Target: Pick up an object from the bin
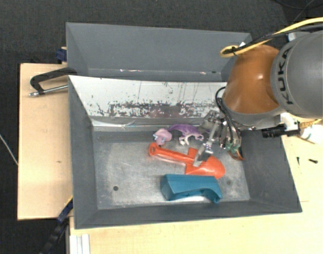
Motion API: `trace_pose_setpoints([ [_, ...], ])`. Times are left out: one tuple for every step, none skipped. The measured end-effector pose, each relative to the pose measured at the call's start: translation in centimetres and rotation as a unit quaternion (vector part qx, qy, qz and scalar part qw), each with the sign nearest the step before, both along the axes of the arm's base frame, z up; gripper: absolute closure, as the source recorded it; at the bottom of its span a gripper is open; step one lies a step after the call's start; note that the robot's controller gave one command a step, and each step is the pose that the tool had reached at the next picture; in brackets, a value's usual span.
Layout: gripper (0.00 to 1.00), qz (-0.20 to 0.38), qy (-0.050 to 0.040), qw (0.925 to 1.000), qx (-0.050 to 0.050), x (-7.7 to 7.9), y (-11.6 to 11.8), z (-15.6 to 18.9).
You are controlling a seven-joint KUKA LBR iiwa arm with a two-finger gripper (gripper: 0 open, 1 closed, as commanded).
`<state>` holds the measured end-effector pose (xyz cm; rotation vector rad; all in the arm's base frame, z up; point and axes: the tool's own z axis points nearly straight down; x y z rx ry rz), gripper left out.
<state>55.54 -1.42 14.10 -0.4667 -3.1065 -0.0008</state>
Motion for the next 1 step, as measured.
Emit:
trace_pose_setpoints([
  [1.0,0.135,0.0028,0.9908,0.001,2.3,-0.01,-6.11],
])
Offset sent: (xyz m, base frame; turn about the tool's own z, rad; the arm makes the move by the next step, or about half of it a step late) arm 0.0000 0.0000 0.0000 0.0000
